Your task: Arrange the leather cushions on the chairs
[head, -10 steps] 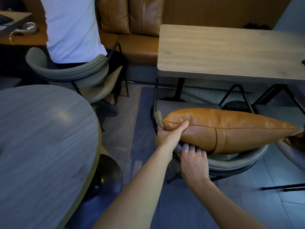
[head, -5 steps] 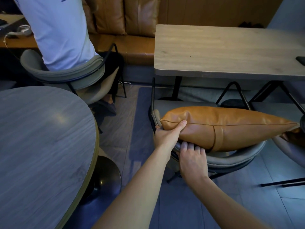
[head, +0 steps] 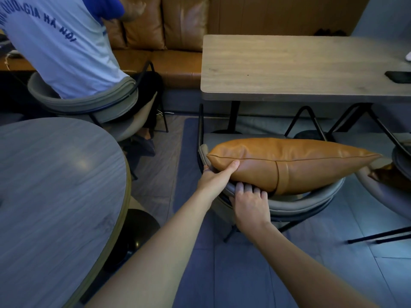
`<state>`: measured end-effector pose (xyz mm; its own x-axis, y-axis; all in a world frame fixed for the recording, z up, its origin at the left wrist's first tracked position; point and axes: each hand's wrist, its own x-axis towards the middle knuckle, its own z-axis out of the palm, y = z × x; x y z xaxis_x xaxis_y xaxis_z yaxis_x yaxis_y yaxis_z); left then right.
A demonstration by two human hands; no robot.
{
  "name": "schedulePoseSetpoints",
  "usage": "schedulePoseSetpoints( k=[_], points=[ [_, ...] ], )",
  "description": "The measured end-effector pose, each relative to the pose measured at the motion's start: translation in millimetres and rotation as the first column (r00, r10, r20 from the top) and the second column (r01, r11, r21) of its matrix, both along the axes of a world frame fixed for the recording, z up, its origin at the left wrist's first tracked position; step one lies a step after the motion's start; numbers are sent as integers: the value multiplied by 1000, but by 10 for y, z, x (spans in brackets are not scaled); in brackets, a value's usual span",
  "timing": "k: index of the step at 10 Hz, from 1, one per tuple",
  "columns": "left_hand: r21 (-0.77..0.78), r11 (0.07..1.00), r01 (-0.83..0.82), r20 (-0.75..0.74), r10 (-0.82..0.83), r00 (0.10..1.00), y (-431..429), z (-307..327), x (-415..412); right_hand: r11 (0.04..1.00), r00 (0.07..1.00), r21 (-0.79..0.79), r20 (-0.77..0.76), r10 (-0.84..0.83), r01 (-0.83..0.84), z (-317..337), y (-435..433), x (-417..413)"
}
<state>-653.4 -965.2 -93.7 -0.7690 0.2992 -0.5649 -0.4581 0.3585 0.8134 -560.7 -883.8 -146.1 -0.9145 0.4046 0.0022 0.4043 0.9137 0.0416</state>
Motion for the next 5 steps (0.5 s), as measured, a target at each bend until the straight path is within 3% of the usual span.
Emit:
schedulePoseSetpoints(
  k=[1,2,3,4,5],
  points=[
    [-110,988,109,-110,-121,987,-105,18,47,995,991,-96,132,17,-5,131,39,18],
    [-345,894,286,-168,-358,918,-193,144,69,949,970,-315,237,51,27,342,122,8],
    [-571,683,455,-134,-625,769,-241,380,77,852,933,-510,350,80,118,654,265,9],
    [-717,478,508,-71,-775,628,-229,655,74,781,893,-609,418,166,140,1078,403,40],
    [-809,398,432,-117,-830,545,-117,1105,171,751,787,-633,554,271,188,1622,560,117]
  ],
)
